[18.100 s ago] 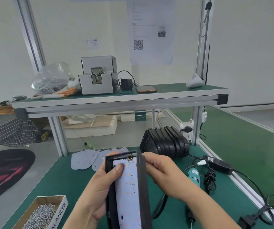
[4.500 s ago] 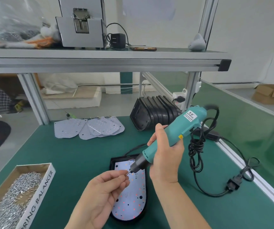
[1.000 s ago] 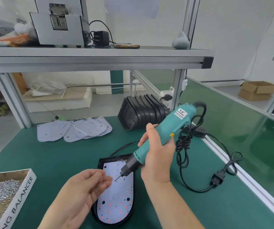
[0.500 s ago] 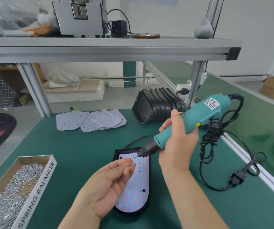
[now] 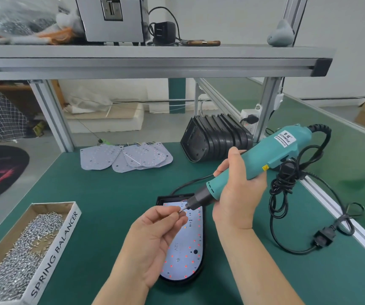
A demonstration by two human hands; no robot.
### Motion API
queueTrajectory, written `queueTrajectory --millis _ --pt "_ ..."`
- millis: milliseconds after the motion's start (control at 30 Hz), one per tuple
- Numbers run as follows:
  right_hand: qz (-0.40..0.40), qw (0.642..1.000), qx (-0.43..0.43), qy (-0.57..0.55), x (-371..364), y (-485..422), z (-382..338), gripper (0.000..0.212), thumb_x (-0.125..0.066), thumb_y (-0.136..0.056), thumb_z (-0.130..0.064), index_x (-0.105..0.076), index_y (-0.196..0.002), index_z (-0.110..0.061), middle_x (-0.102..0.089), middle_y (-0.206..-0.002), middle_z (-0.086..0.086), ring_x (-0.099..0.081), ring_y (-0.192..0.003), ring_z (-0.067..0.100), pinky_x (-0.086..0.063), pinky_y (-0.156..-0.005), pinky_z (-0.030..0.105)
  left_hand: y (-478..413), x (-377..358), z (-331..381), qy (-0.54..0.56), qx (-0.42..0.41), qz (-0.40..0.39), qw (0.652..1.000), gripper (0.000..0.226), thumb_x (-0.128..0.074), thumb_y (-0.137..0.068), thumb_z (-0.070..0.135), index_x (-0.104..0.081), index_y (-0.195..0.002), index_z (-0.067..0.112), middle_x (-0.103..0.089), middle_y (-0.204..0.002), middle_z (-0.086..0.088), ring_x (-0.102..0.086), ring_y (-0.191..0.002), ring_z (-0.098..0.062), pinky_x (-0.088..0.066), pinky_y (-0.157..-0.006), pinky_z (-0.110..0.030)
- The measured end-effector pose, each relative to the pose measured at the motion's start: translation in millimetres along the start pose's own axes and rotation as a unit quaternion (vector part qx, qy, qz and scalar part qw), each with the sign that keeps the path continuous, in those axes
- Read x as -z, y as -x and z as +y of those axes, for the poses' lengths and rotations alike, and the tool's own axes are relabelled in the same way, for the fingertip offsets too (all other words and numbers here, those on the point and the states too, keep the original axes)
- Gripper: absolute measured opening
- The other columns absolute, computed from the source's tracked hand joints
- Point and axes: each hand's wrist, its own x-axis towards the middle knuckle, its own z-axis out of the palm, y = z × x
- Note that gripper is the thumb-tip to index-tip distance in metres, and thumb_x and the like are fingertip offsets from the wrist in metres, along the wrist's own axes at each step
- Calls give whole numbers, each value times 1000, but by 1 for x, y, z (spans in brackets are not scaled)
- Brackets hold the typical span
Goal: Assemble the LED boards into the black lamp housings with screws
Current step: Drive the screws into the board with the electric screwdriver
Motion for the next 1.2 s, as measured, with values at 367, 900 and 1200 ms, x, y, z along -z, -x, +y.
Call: queueTrajectory --millis 367,900,1200 --pt "25 999 -22 1 1 -5 9 16 -67 -84 -25 -52 -81 -20 -53 -57 0 -50 -52 16 -44 -57 25 1 5 -5 -77 -61 -15 995 18 -67 -88 -4 -77 -96 7 -73 -85 -20 -73 -73 -23 -58 -64 -21" --pt "-96 985 77 119 -27 -13 51 18 -70 -84 -23 -53 -81 -18 -59 -66 3 -57 -58 35 -51 -59 44 -51 8 7 -508 84 30 856 47 -84 -61 34 -72 -91 0 -76 -96 -13 -70 -81 -27 -53 -75 -33" --pt "-128 971 99 176 -28 -13 67 24 -71 -80 -40 -53 -81 -24 -59 -63 0 -59 -58 34 -53 -61 52 -48 5 -1 -482 69 29 873 55 -75 -51 34 -75 -96 1 -76 -101 -14 -71 -101 -35 -54 -96 -49"
